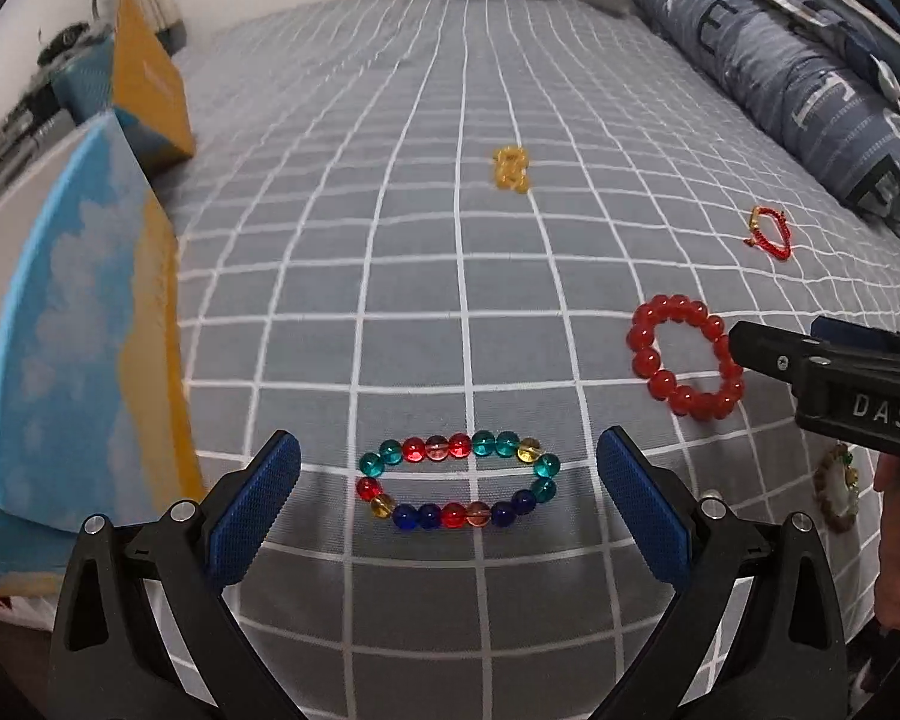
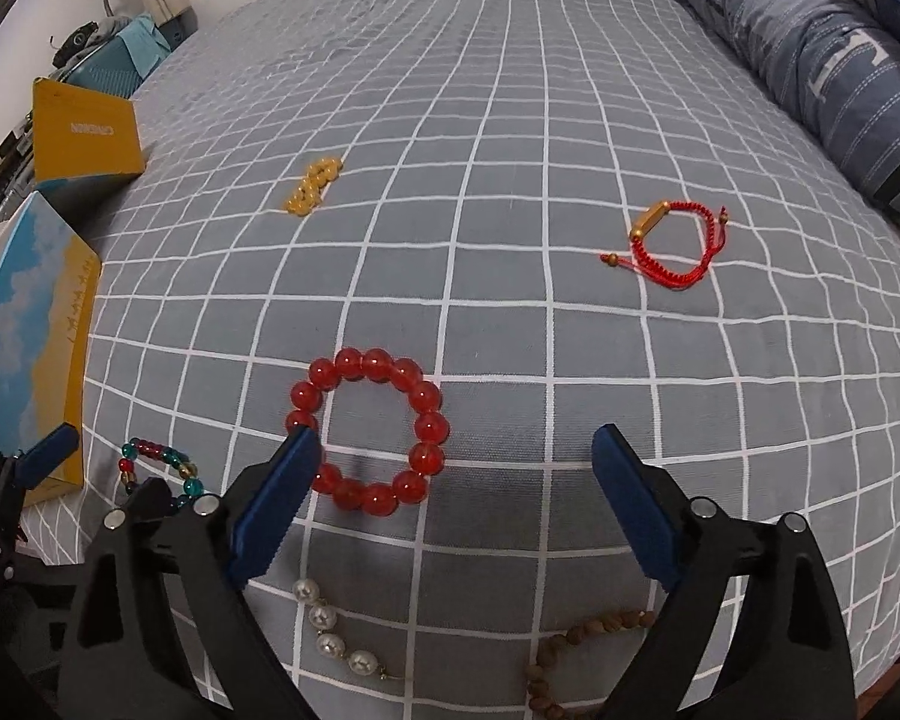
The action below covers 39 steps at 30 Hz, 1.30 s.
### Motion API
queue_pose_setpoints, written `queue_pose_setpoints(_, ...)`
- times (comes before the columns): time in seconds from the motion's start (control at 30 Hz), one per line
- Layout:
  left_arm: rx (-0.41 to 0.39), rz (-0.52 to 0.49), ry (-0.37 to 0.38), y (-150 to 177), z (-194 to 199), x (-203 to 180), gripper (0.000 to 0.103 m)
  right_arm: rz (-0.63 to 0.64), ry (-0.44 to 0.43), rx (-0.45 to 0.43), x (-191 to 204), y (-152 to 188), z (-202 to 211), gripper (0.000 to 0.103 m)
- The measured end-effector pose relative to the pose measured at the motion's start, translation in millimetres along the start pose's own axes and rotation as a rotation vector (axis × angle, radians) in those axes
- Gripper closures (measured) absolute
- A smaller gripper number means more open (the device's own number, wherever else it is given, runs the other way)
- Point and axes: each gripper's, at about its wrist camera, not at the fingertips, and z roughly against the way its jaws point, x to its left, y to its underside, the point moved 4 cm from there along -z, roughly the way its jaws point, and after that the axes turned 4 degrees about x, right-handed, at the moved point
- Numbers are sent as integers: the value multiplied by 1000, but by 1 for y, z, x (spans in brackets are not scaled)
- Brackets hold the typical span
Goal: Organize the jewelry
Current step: 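Move both tools back over the remaining bracelets on the bed, then grasp the multicolour glass bead bracelet with the left tool while the right tool grasps the red bead bracelet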
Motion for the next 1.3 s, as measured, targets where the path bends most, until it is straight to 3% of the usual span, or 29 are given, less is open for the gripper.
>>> queue_pose_setpoints(0.27,66,24,34,3,-27,3,8,-16,-16,46,-1,-1,-17,25)
queue_pose_setpoints(0.47,87,35,55,3,-31,6,22,-2,-3,72,5,-2,-26,36)
queue_pose_setpoints(0.57,93,41,52,3,-30,8,31,-4,1,78,6,-3,-28,44)
queue_pose_setpoints(0.77,107,47,72,1,-26,12,59,2,26,92,9,-3,-31,62)
queue_pose_setpoints(0.93,98,36,73,1,-19,13,84,-10,25,100,6,-4,-31,89)
queue_pose_setpoints(1.07,93,27,75,-1,-17,12,94,-16,22,92,7,-5,-27,90)
queue_pose_setpoints(1.3,80,25,80,-2,-13,13,94,-31,14,68,8,-6,-21,90)
